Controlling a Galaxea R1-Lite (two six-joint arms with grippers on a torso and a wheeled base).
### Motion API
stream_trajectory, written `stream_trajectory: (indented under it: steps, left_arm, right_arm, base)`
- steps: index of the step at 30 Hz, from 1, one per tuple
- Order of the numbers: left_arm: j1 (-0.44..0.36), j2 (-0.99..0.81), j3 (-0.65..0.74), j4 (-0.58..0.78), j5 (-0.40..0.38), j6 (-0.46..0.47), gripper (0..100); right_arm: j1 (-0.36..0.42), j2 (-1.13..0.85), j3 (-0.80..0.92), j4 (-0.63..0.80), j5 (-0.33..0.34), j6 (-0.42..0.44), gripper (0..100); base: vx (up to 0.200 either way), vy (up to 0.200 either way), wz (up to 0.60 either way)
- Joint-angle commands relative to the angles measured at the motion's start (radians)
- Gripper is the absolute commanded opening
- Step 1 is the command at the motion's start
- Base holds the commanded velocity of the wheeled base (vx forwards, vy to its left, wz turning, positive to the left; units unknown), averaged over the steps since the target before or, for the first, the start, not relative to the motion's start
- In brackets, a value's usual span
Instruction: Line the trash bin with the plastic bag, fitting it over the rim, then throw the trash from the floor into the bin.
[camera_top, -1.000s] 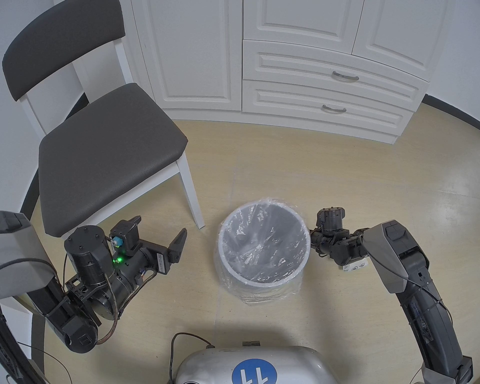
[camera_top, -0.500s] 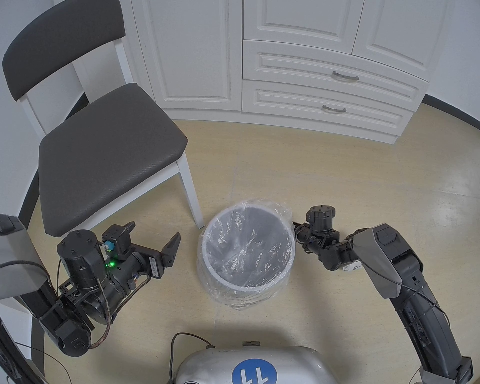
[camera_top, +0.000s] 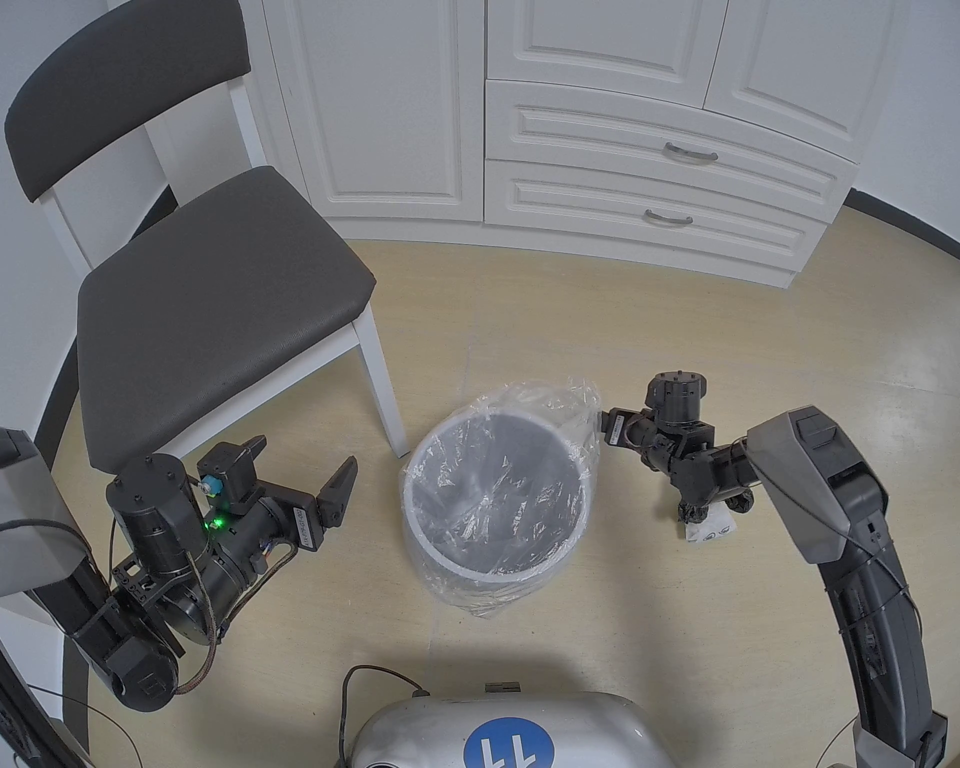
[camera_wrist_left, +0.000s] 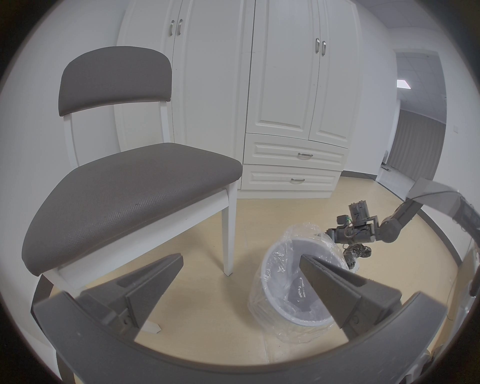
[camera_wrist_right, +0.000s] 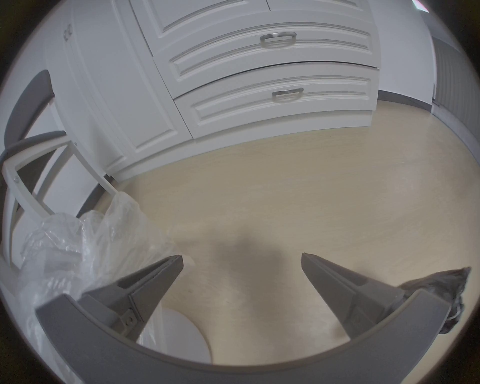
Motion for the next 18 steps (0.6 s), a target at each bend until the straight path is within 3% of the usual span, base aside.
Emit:
stream_trajectory:
  steps: [1, 4, 5, 8, 16, 18]
  left_arm:
    - [0.0, 0.007, 0.001, 0.0, 0.0, 0.001, 100]
    - [0.0, 0.006, 0.004, 0.0, 0.0, 0.001, 100]
    - [0.0, 0.004, 0.006, 0.0, 0.0, 0.001, 100]
    - [0.001, -0.003, 0.006, 0.0, 0.0, -0.001, 100]
    - [0.029, -0.028, 0.009, 0.0, -0.013, -0.001, 100]
    - [0.052, -0.043, 0.02, 0.0, -0.052, -0.001, 100]
  right_arm:
    - [-0.012, -0.243, 0.321, -0.015, -0.017, -0.07, 100]
    - [-0.011, -0.257, 0.39, -0.015, -0.01, -0.112, 100]
    - [-0.014, -0.254, 0.41, -0.009, -0.006, -0.176, 100]
    - [-0.04, -0.268, 0.394, 0.003, -0.005, -0.265, 100]
    - [-0.014, -0.438, 0.399, 0.132, -0.016, -0.271, 100]
    - [0.028, -0.512, 0.39, 0.207, -0.022, -0.271, 100]
  base:
    - [0.0, 0.0, 0.0]
    - [0.0, 0.0, 0.0]
    - [0.0, 0.0, 0.0]
    - [0.0, 0.0, 0.0]
    - [0.0, 0.0, 0.0]
    - [0.0, 0.0, 0.0]
